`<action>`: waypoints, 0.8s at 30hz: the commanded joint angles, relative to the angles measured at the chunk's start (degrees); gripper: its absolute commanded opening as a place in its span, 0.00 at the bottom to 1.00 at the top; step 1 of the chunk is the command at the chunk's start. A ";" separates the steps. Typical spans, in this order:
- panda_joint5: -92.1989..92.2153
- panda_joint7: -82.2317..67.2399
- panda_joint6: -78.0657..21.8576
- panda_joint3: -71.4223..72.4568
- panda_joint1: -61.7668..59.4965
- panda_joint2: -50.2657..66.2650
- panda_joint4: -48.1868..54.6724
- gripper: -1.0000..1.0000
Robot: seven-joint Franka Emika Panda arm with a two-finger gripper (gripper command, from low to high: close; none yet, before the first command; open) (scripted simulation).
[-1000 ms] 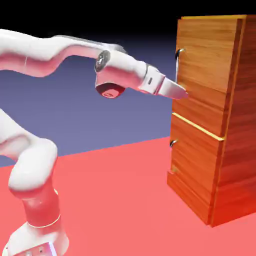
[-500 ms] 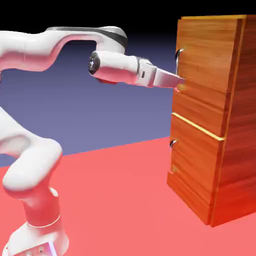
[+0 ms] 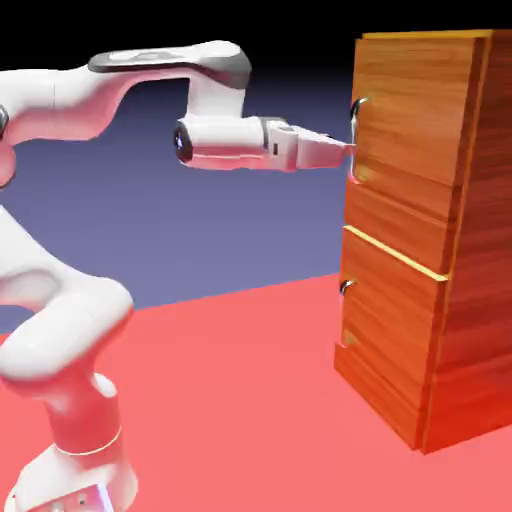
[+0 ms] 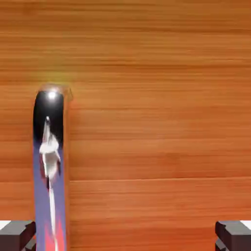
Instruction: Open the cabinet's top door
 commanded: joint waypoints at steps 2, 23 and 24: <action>4.99 -3.83 0.02 1.59 -1.45 -0.44 1.02 0.50; 15.37 -20.13 -4.94 0.87 -0.63 7.85 4.76 0.00; 13.90 -19.58 -5.57 -0.82 1.45 8.00 3.76 0.00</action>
